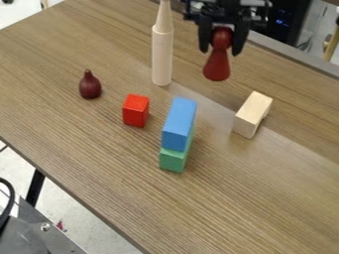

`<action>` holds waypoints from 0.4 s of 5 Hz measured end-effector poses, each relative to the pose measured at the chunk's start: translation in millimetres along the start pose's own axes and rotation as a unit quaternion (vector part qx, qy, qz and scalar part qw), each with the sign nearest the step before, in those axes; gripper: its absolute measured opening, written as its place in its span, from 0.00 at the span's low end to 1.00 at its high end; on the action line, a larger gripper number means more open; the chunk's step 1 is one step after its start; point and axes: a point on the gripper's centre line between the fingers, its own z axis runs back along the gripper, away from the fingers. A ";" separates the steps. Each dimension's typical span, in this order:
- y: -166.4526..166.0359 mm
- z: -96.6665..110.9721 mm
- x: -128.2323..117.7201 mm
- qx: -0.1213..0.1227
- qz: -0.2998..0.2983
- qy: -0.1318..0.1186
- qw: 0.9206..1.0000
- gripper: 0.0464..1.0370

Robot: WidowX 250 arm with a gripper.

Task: Put the brown pawn on top of the blue rectangular block

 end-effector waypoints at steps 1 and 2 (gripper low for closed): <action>3.0 21.3 -24.0 -0.027 0.007 -0.026 0.999 0.55; 10.1 31.4 -44.7 -0.030 0.017 -0.034 0.999 0.55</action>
